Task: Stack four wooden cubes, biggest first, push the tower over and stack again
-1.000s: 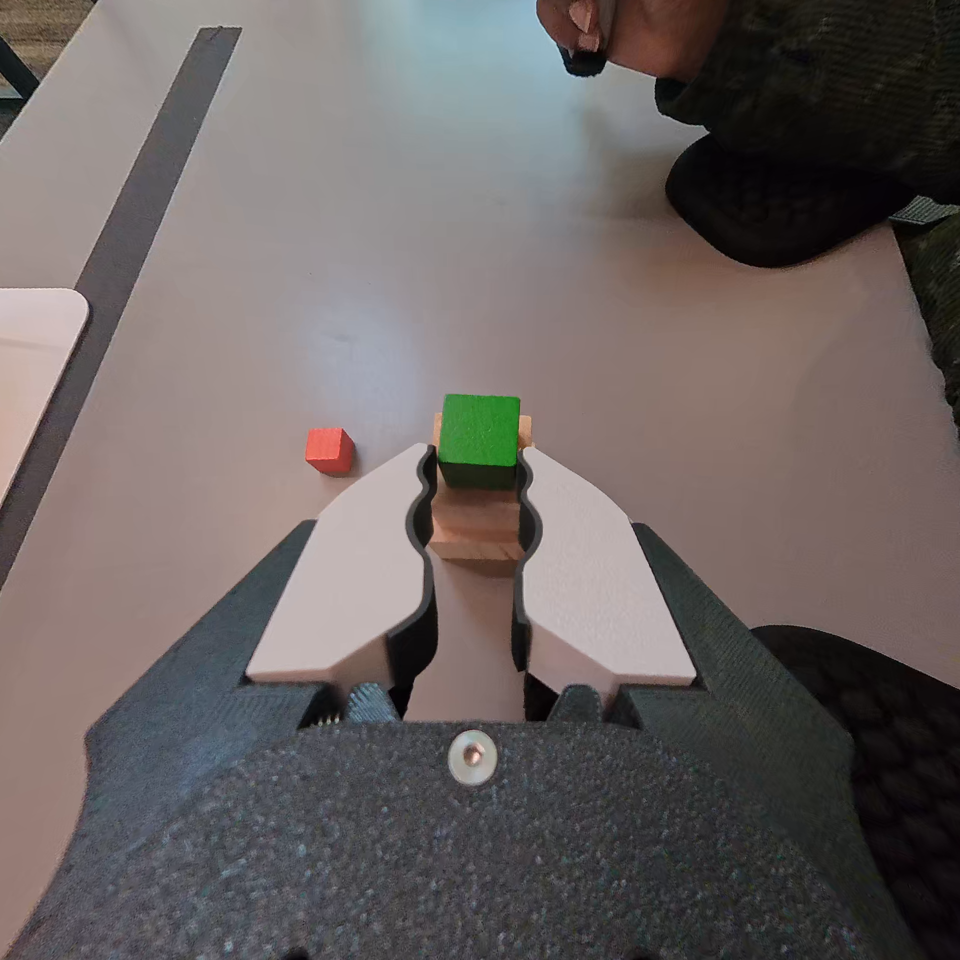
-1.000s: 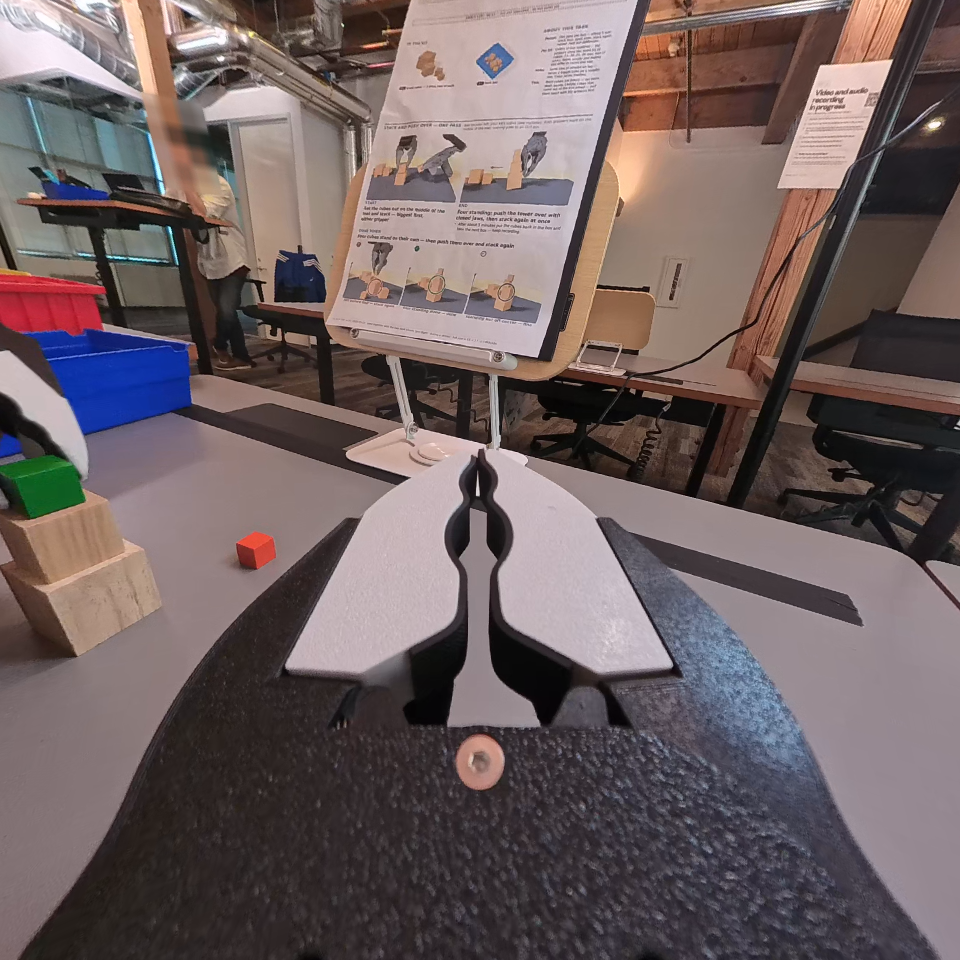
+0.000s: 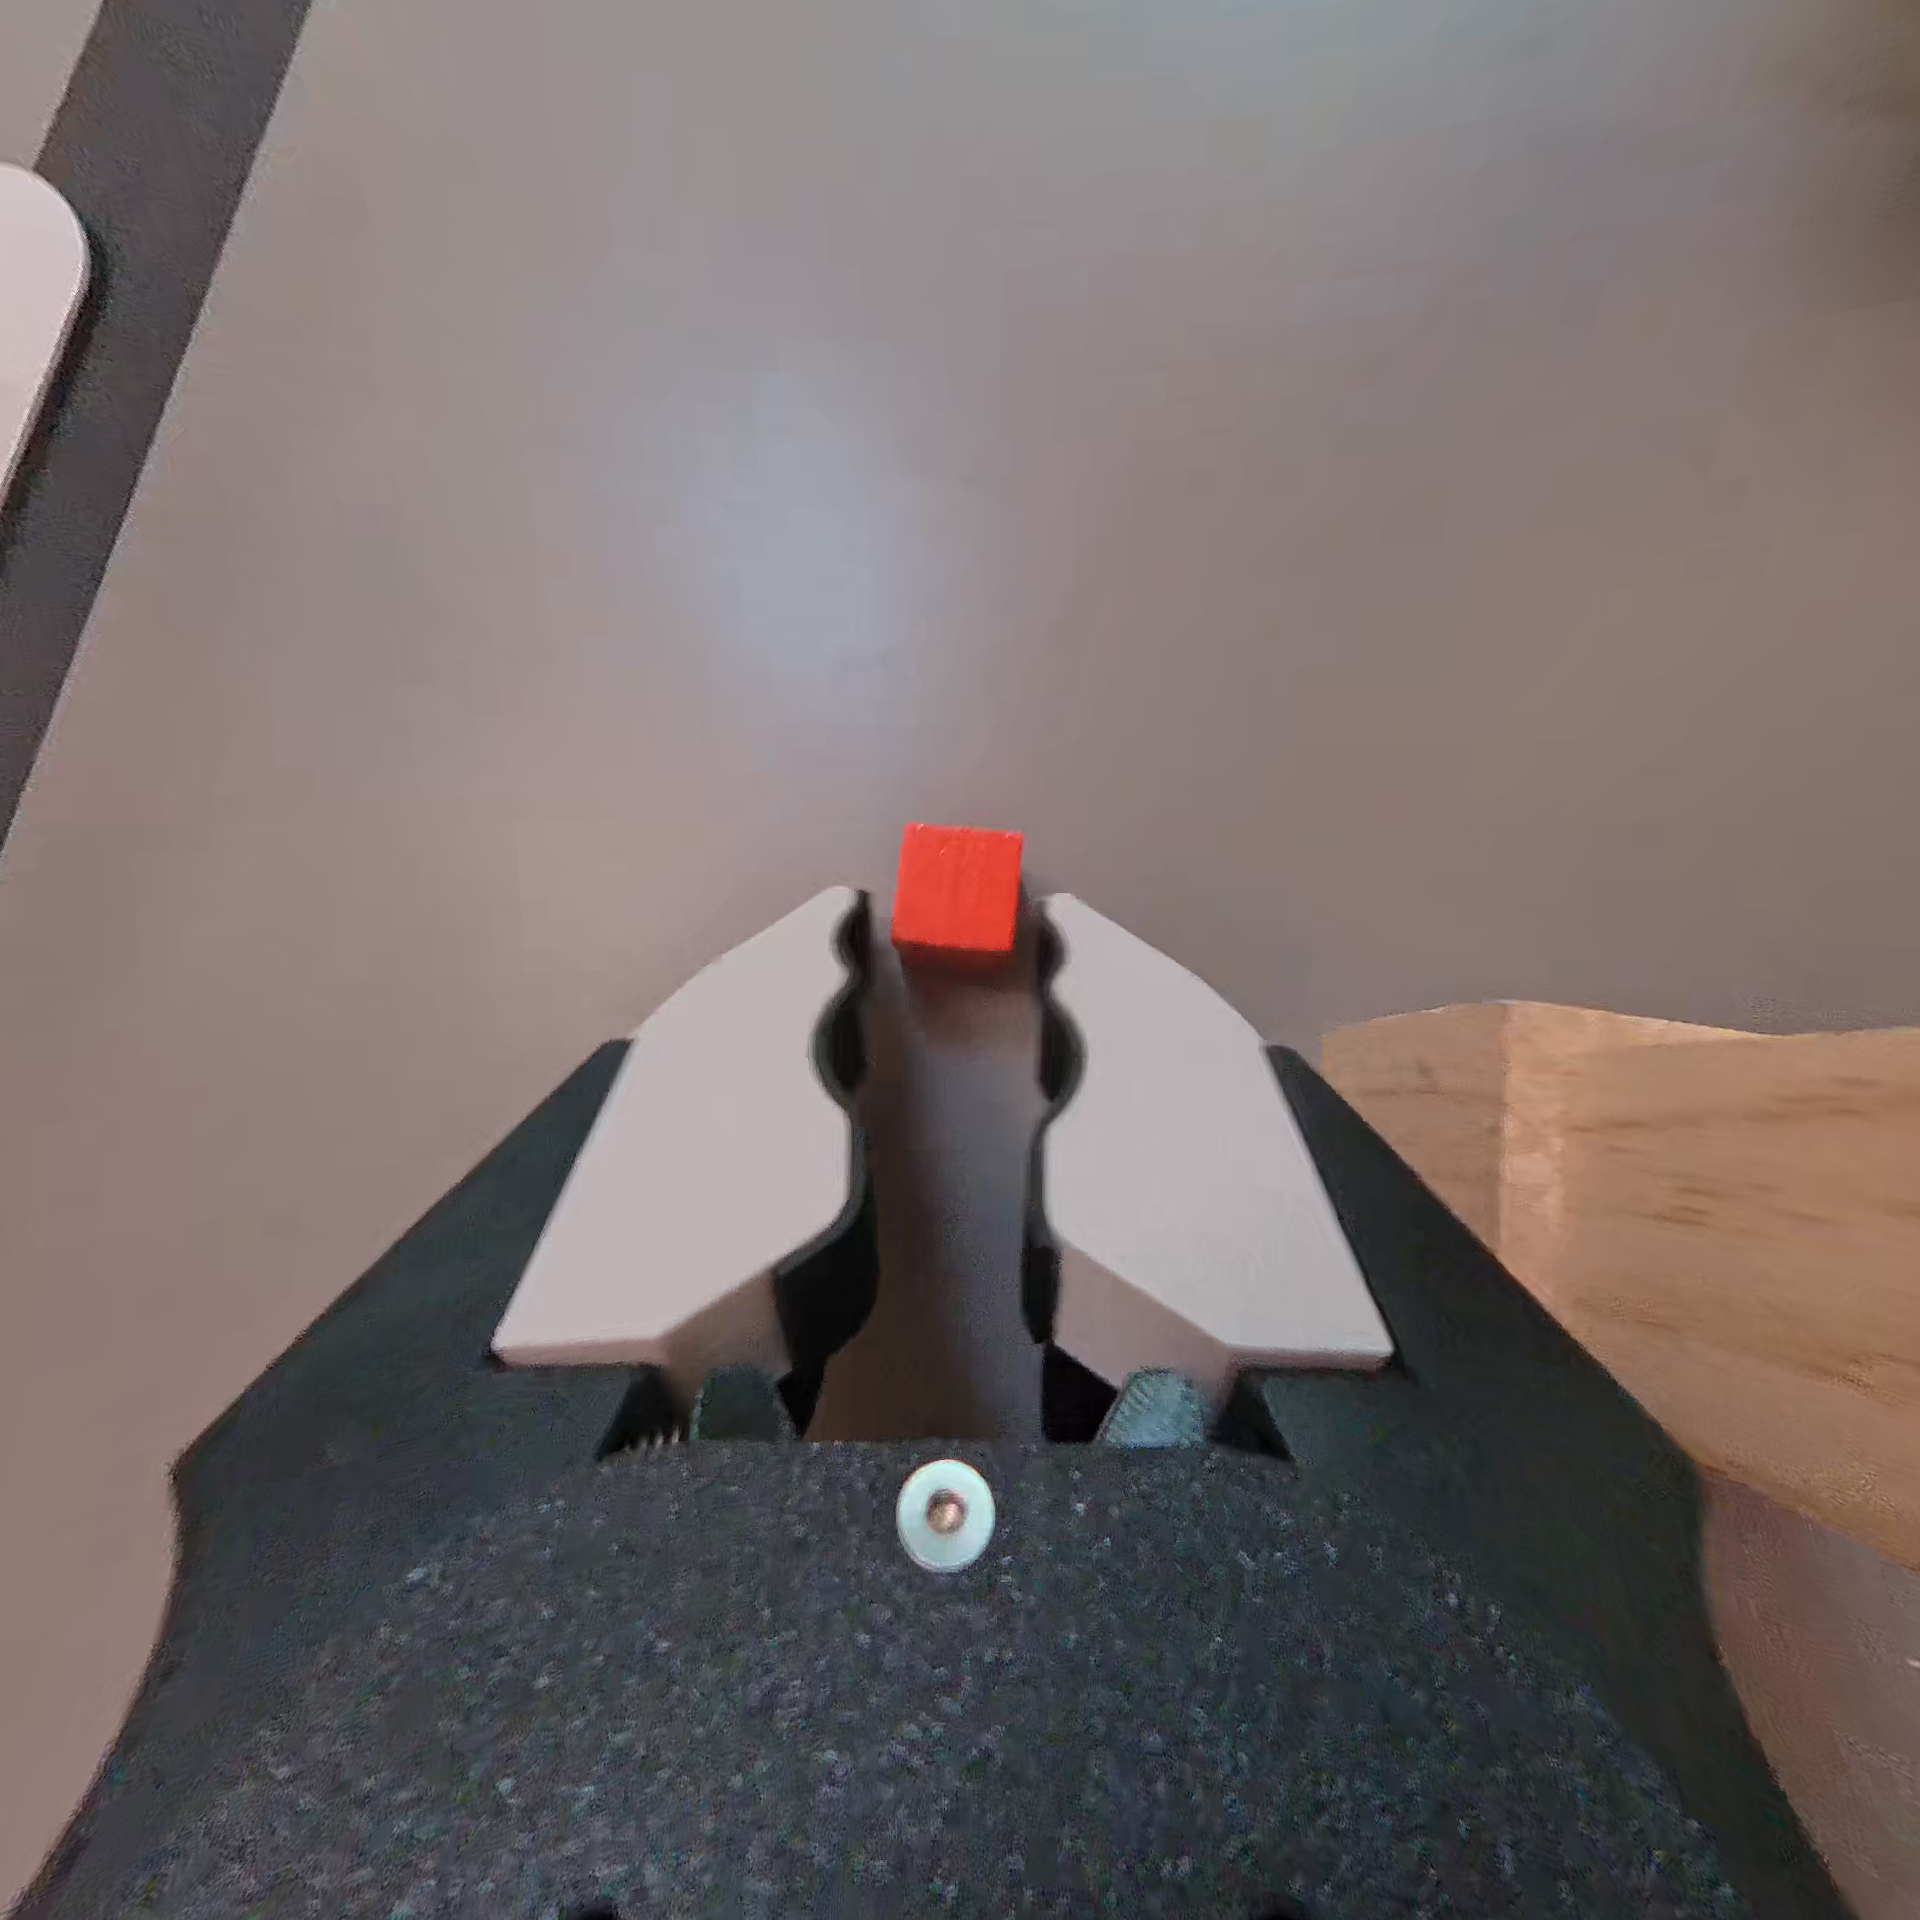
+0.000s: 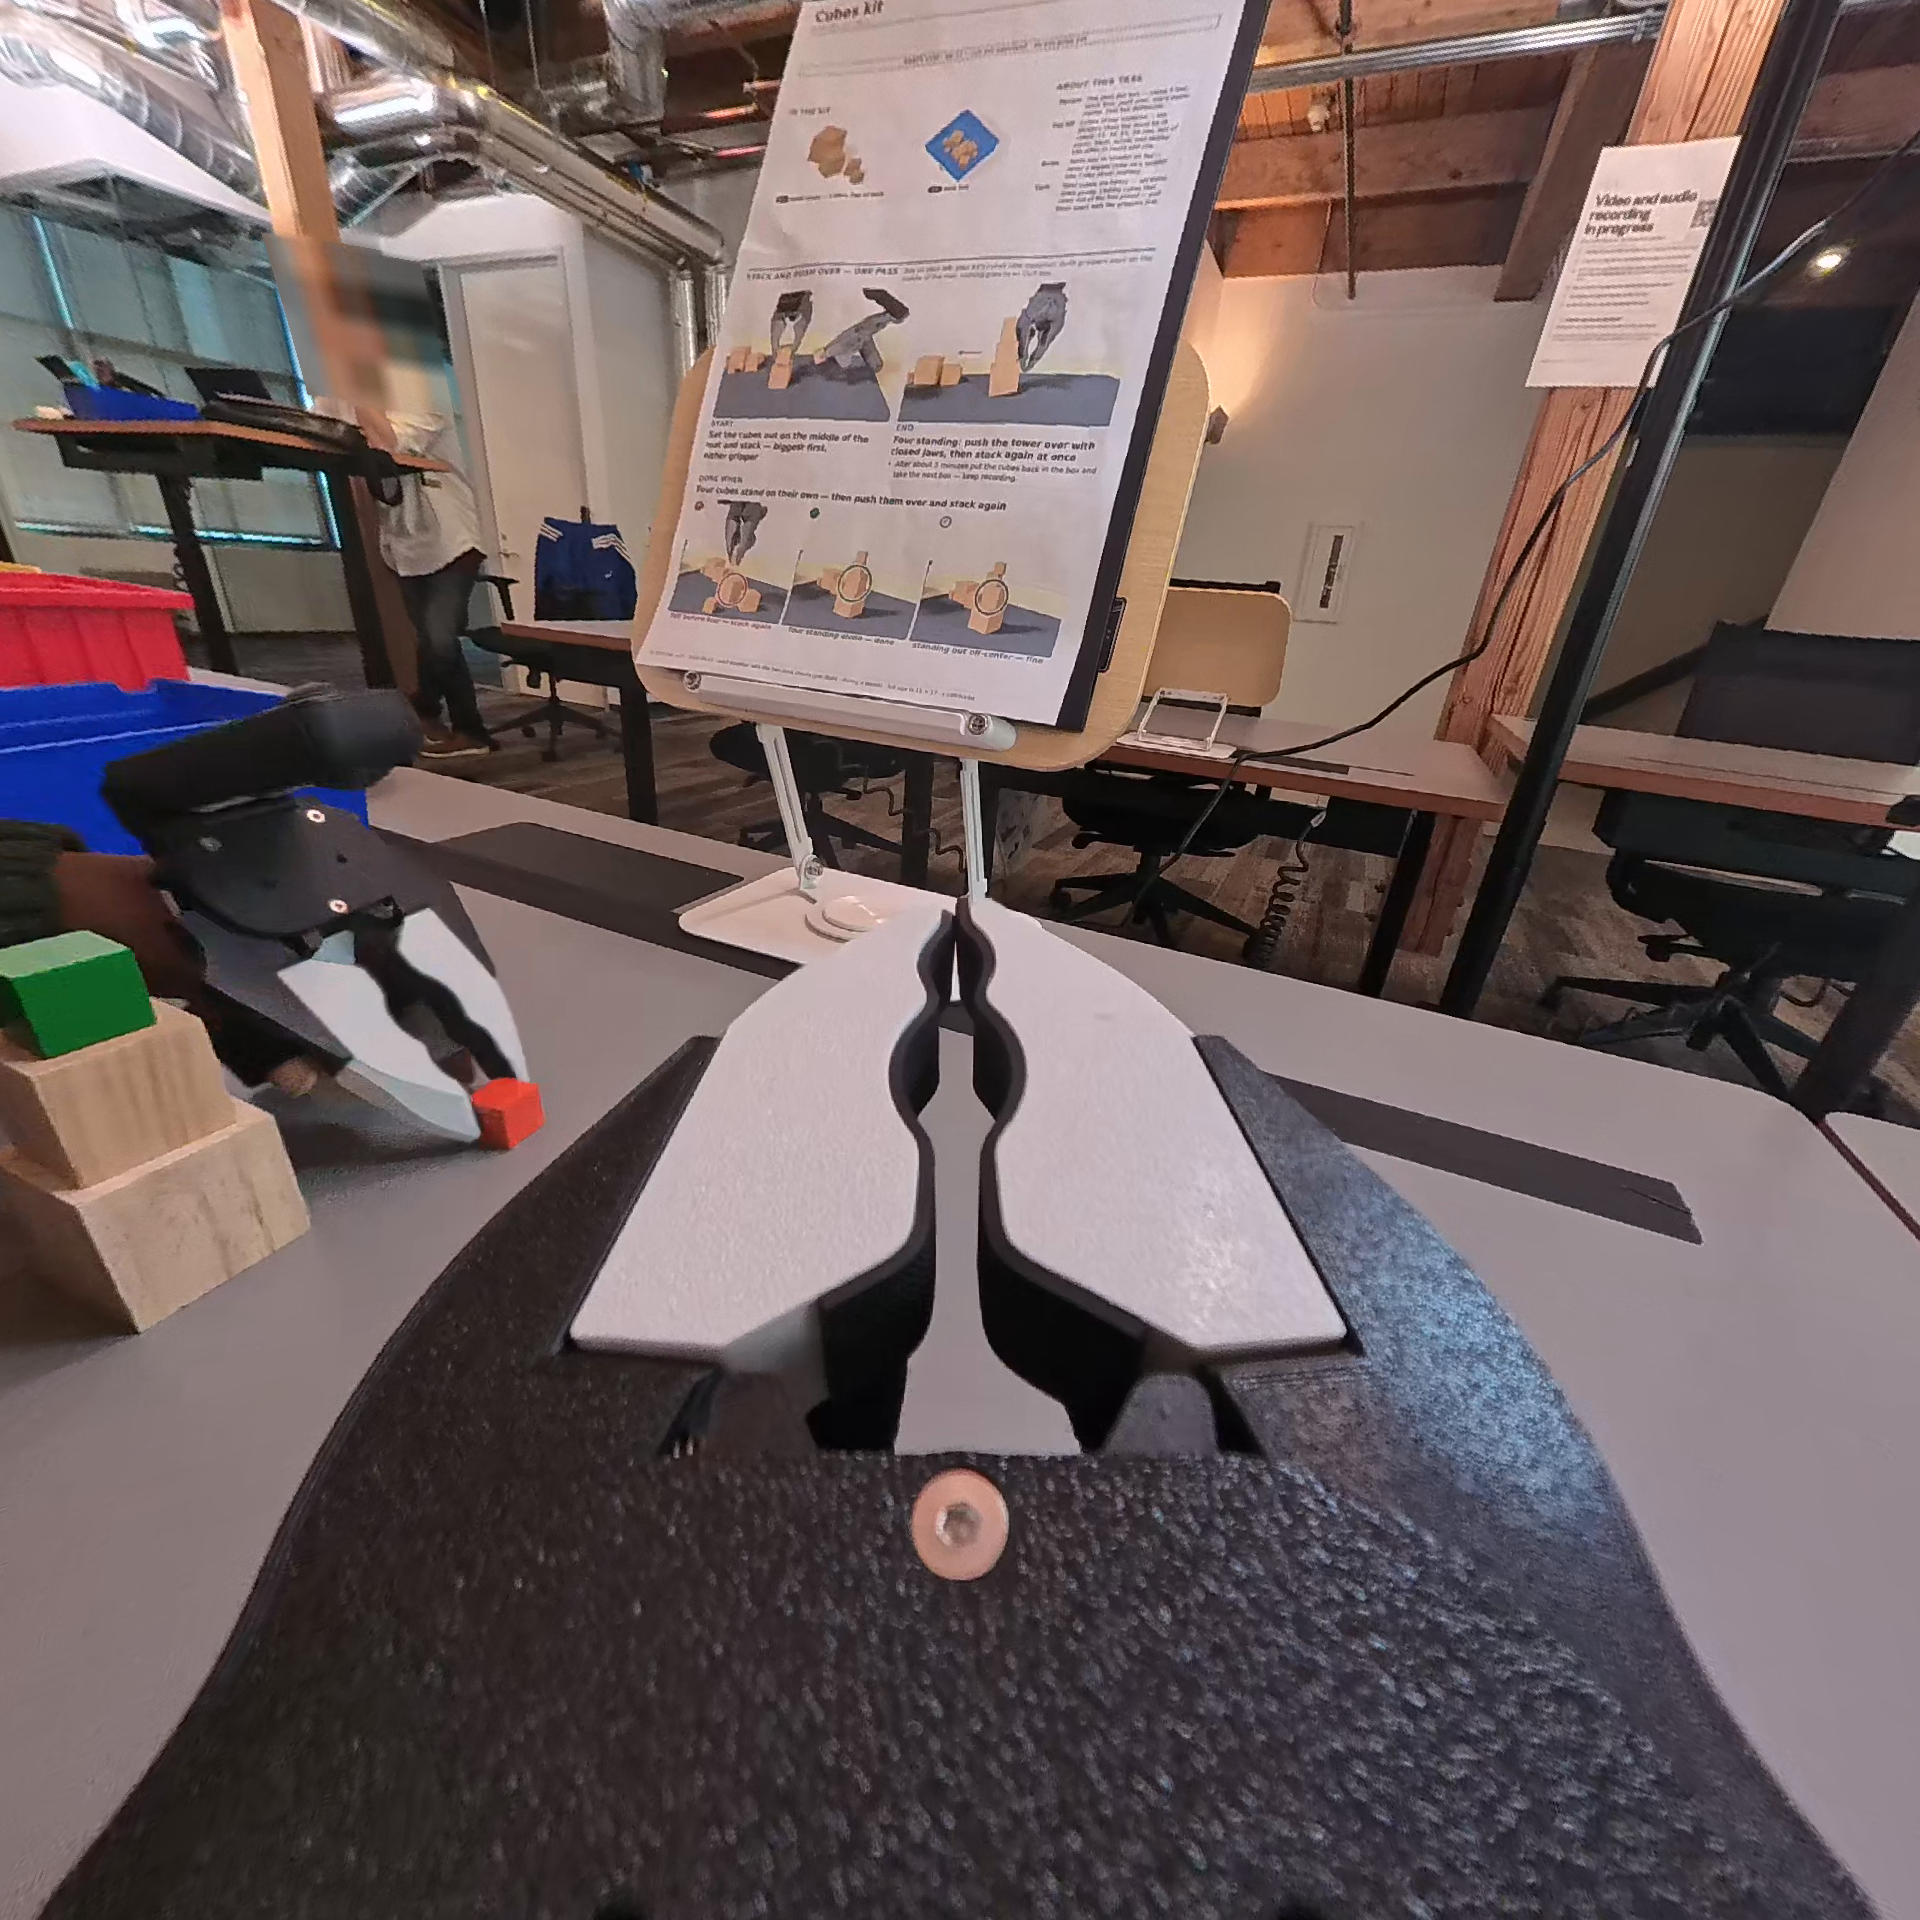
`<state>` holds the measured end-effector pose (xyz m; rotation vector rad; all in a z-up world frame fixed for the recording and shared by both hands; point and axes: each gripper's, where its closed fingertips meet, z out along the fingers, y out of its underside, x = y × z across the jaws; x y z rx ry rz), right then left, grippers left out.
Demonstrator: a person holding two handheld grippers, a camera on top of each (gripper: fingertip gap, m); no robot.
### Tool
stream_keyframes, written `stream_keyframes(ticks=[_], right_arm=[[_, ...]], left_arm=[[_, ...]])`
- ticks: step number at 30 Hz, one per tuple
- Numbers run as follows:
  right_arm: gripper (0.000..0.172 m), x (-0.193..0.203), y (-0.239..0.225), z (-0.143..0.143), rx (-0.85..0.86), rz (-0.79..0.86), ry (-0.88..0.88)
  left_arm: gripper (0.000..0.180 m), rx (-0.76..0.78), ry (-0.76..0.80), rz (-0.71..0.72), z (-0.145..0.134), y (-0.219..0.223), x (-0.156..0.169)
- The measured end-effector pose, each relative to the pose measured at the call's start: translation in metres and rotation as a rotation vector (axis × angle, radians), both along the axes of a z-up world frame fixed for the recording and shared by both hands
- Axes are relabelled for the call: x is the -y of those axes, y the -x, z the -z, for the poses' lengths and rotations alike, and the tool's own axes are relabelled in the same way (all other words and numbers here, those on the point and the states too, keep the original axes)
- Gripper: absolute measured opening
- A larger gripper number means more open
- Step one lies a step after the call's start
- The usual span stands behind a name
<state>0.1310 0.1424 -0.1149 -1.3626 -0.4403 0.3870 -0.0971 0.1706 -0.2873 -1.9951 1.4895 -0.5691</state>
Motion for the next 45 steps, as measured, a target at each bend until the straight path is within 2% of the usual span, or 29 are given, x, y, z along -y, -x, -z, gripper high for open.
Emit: stream_keyframes(ticks=[1,4,10,12,15,20,24,35,45], right_arm=[[0.0,0.0,0.0,-0.001,-0.002,0.0,-0.001],[0.0,0.001,-0.002,-0.002,-0.008,0.004,-0.005],[0.0,0.001,-0.002,-0.003,-0.004,0.006,-0.01],[0.0,0.002,-0.003,-0.004,-0.009,0.008,-0.013],[0.0,0.002,-0.003,-0.006,-0.013,0.009,-0.018],[0.0,0.004,-0.003,-0.007,-0.016,0.008,-0.022],[0.0,0.003,-0.003,-0.006,-0.02,0.007,-0.018],[0.0,0.005,-0.002,-0.009,-0.021,0.0,-0.025],[0.0,0.005,-0.001,-0.007,-0.02,-0.002,-0.02]], left_arm=[[0.021,-0.012,-0.009,-0.007,0.001,0.002,-0.002],[0.021,0.05,-0.004,-0.031,-0.017,0.004,-0.003],[0.021,0.277,-0.04,-0.03,-0.11,0.015,0.004],[0.021,0.3,-0.06,0.008,-0.136,0.019,0.018],[0.021,0.279,-0.083,0.079,-0.157,0.023,0.043],[0.021,0.237,-0.05,0.175,-0.159,0.024,0.081],[0.021,0.217,-0.016,0.198,-0.146,0.025,0.097],[0.021,0.155,-0.022,0.241,-0.139,0.028,0.109],[0.021,0.147,-0.022,0.235,-0.134,0.024,0.107]])
